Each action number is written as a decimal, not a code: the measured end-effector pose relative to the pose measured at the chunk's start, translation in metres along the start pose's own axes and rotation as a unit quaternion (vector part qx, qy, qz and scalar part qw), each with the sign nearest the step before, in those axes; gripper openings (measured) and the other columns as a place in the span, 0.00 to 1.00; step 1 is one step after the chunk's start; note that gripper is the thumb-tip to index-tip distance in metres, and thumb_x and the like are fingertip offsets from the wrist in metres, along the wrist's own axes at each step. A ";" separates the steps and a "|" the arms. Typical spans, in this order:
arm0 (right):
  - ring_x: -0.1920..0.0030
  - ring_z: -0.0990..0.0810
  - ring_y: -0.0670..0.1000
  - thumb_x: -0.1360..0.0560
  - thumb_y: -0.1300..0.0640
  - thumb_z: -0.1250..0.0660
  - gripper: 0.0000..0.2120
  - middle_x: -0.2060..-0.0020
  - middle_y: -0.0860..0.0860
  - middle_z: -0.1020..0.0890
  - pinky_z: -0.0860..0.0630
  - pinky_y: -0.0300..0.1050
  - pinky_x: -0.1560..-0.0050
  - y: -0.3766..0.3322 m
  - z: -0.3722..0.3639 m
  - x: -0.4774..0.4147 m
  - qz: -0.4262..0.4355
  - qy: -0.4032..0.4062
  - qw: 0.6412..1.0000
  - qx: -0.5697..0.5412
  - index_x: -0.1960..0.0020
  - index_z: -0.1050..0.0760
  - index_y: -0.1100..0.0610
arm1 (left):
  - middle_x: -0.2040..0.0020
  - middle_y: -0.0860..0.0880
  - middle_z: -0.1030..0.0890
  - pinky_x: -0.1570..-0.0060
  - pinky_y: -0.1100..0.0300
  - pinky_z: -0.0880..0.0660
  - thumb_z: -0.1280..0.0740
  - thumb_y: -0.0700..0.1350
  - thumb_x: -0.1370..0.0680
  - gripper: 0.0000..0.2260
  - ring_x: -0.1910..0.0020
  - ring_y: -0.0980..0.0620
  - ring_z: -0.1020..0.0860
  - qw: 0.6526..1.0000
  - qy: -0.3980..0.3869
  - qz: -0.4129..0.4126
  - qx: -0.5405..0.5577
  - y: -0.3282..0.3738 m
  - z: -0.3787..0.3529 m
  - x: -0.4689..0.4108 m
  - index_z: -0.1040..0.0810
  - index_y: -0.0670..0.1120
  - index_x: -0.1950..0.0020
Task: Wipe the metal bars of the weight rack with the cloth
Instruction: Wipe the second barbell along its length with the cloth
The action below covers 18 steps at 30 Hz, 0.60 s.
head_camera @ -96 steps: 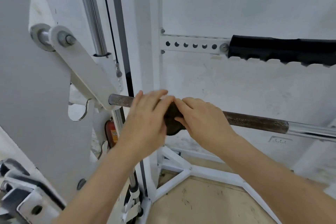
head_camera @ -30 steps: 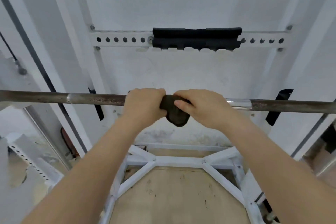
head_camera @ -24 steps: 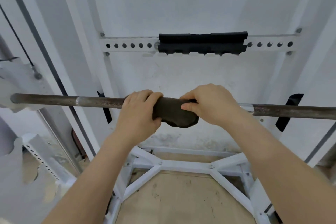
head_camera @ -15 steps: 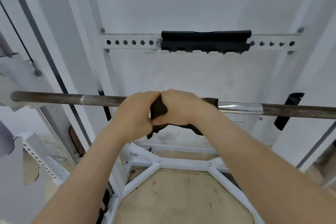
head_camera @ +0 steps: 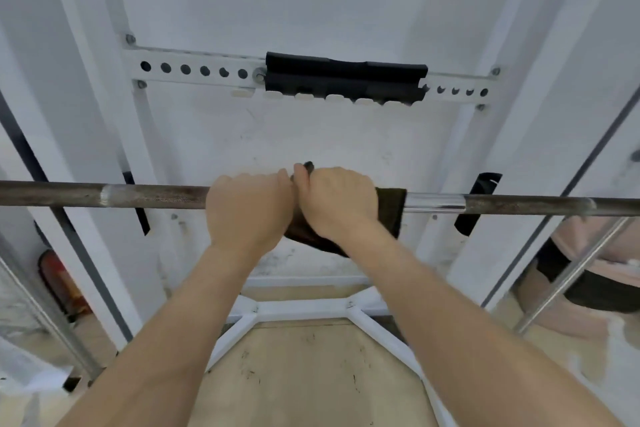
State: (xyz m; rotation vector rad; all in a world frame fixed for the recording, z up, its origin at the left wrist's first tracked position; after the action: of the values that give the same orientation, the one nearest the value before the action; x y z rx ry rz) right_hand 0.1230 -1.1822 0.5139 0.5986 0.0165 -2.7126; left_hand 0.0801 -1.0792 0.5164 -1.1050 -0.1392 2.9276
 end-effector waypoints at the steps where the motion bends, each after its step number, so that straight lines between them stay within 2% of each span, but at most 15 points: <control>1: 0.71 0.32 0.54 0.18 0.45 0.49 0.18 0.70 0.49 0.30 0.42 0.44 0.70 -0.020 0.004 0.005 0.006 0.061 0.998 0.012 0.47 0.23 0.53 | 0.78 0.49 0.39 0.71 0.56 0.44 0.53 0.44 0.19 0.21 0.77 0.48 0.43 1.000 0.010 -0.004 0.003 0.000 0.000 0.000 0.37 0.47 0.72; 3: 0.75 0.30 0.55 0.20 0.48 0.40 0.14 0.72 0.50 0.27 0.42 0.44 0.70 -0.024 0.007 0.018 0.057 0.135 0.989 0.023 0.53 0.22 0.55 | 0.76 0.50 0.44 0.71 0.57 0.43 0.64 0.43 0.20 0.23 0.77 0.49 0.42 0.999 0.019 -0.037 -0.014 0.005 -0.003 0.004 0.37 0.46 0.69; 4: 0.75 0.28 0.56 0.21 0.46 0.42 0.17 0.72 0.51 0.25 0.41 0.44 0.69 -0.006 0.009 0.023 0.068 0.163 0.984 0.026 0.59 0.22 0.55 | 0.75 0.50 0.44 0.71 0.57 0.43 0.66 0.42 0.21 0.24 0.77 0.49 0.41 0.998 0.015 -0.052 -0.037 0.008 -0.007 0.004 0.35 0.44 0.67; 6: 0.76 0.27 0.57 0.22 0.46 0.48 0.22 0.74 0.51 0.24 0.41 0.44 0.69 0.057 0.014 0.036 0.035 0.195 0.980 0.027 0.66 0.25 0.55 | 0.74 0.50 0.44 0.68 0.56 0.41 0.61 0.39 0.24 0.22 0.75 0.49 0.39 0.995 -0.011 -0.052 -0.083 0.012 -0.011 0.002 0.28 0.42 0.63; 8: 0.78 0.30 0.57 0.22 0.47 0.48 0.22 0.76 0.52 0.25 0.40 0.44 0.70 0.115 0.026 0.056 -0.015 0.210 0.975 0.066 0.69 0.29 0.56 | 0.73 0.50 0.41 0.64 0.55 0.39 0.55 0.37 0.26 0.15 0.74 0.49 0.39 0.997 -0.038 -0.021 -0.070 0.013 -0.014 0.001 0.29 0.43 0.60; 10: 0.75 0.32 0.57 0.20 0.44 0.53 0.24 0.73 0.51 0.25 0.39 0.45 0.69 0.146 0.021 0.061 -0.029 0.127 0.988 0.088 0.66 0.32 0.57 | 0.72 0.51 0.40 0.61 0.53 0.40 0.53 0.37 0.26 0.11 0.73 0.49 0.40 0.998 -0.038 -0.006 -0.045 0.024 -0.009 0.001 0.33 0.44 0.62; 12: 0.67 0.29 0.55 0.20 0.41 0.56 0.26 0.69 0.50 0.27 0.35 0.48 0.64 0.167 0.005 0.044 -0.057 -0.039 0.997 0.015 0.64 0.30 0.55 | 0.71 0.51 0.37 0.59 0.51 0.42 0.54 0.41 0.24 0.12 0.71 0.47 0.38 1.000 -0.018 -0.022 -0.010 0.049 -0.001 0.005 0.33 0.45 0.62; 14: 0.59 0.25 0.54 0.19 0.40 0.55 0.25 0.63 0.51 0.24 0.31 0.50 0.55 0.168 -0.010 0.029 -0.087 -0.195 0.974 -0.075 0.60 0.28 0.54 | 0.66 0.51 0.29 0.54 0.49 0.39 0.54 0.48 0.22 0.16 0.66 0.45 0.32 0.999 -0.022 -0.020 0.031 0.079 -0.001 0.006 0.29 0.47 0.58; 15: 0.56 0.25 0.54 0.19 0.41 0.55 0.25 0.60 0.52 0.23 0.31 0.50 0.52 0.164 -0.012 0.024 -0.094 -0.234 0.963 -0.097 0.57 0.27 0.54 | 0.61 0.51 0.25 0.50 0.48 0.37 0.53 0.50 0.22 0.17 0.61 0.45 0.28 0.998 -0.037 -0.025 0.055 0.096 -0.002 0.004 0.26 0.49 0.53; 17: 0.56 0.25 0.55 0.19 0.43 0.54 0.22 0.59 0.51 0.25 0.31 0.49 0.52 0.162 -0.012 0.021 -0.084 -0.218 0.969 -0.087 0.57 0.28 0.54 | 0.51 0.53 0.22 0.44 0.47 0.36 0.47 0.51 0.24 0.16 0.50 0.47 0.25 0.991 -0.063 -0.055 0.102 0.137 -0.006 0.002 0.28 0.51 0.39; 18: 0.58 0.25 0.55 0.19 0.45 0.53 0.21 0.61 0.51 0.26 0.31 0.49 0.54 0.164 -0.009 0.026 -0.075 -0.164 0.981 -0.067 0.60 0.30 0.53 | 0.47 0.53 0.23 0.42 0.48 0.36 0.44 0.50 0.25 0.20 0.47 0.48 0.26 0.987 -0.067 -0.069 0.132 0.157 -0.007 0.000 0.32 0.51 0.34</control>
State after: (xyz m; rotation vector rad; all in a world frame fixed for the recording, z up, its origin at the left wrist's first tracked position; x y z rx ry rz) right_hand 0.1623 -1.3436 0.5057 0.1105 0.1658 -2.8927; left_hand 0.0883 -1.2348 0.4979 -0.8271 0.1606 2.7917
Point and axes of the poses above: each hand's wrist, its own x-axis away from the middle knuckle, its own z-axis out of the back of the hand, y = z × x, the point moved 9 cm from there along -x, towards the middle knuckle
